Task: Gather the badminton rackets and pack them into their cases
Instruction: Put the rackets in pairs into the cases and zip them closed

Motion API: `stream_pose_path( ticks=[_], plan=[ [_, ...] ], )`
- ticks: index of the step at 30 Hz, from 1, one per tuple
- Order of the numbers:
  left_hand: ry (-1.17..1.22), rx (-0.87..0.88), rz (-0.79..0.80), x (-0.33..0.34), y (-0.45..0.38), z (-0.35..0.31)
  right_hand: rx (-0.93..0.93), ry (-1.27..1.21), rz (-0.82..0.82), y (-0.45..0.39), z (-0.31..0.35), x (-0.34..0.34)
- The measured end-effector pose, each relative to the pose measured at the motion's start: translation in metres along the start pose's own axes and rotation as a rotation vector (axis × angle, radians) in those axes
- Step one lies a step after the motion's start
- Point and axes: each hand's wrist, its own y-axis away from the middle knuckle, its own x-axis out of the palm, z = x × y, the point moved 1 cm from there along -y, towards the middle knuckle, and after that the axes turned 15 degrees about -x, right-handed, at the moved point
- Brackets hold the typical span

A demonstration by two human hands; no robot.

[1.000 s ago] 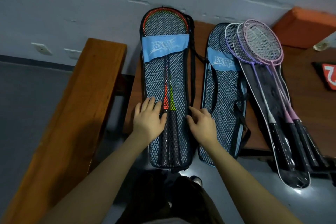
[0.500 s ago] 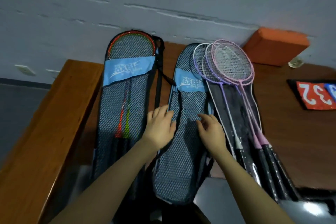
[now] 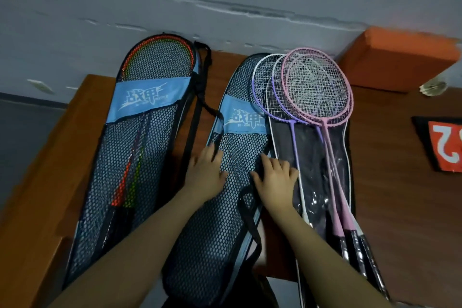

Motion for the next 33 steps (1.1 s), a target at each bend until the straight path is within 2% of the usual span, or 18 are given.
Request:
stream_pose_path(
  ticks=[2, 6, 11, 15, 19, 21, 23, 24, 26, 28, 30, 33],
  plan=[
    [-0.024, -0.052, -0.026, 0.001, -0.006, 0.011, 0.026, -0.026, -0.016, -0.003, 0.002, 0.004],
    [-0.058, -0.032, -0.131, 0.0, -0.012, 0.015, 0.077, -0.086, -0.123, -0.002, 0.003, 0.009],
    [0.14, 0.062, -0.268, -0.009, -0.024, 0.024, 0.094, -0.071, -0.227, 0.005, 0.001, -0.001],
    [0.261, 0.089, -0.426, -0.013, -0.024, 0.039, 0.136, -0.112, -0.183, 0.003, 0.008, 0.002],
    [0.189, 0.099, -0.481, -0.011, -0.022, 0.051, 0.166, -0.141, -0.147, -0.002, 0.015, 0.006],
    [0.132, 0.233, -0.504, -0.01, -0.016, 0.045, 0.173, -0.15, -0.144, -0.003, 0.017, 0.007],
    [0.052, 0.415, -0.472, -0.007, -0.013, 0.033, 0.173, -0.159, -0.137, -0.003, 0.017, 0.007],
    [0.027, 0.429, -0.414, -0.006, -0.013, 0.028, 0.173, -0.162, -0.135, -0.002, 0.016, 0.007],
    [0.049, 0.262, -0.263, -0.003, -0.016, 0.023, 0.171, -0.162, -0.134, 0.0, 0.014, 0.006],
    [0.075, 0.101, -0.213, 0.001, -0.019, 0.027, 0.169, -0.145, -0.131, 0.001, 0.013, 0.004],
    [0.104, 0.06, -0.204, 0.001, -0.021, 0.031, 0.182, -0.137, -0.122, 0.003, 0.012, 0.002],
    [0.202, 0.103, -0.169, 0.002, -0.024, 0.034, 0.199, -0.142, -0.098, 0.004, 0.013, 0.003]
  ],
)
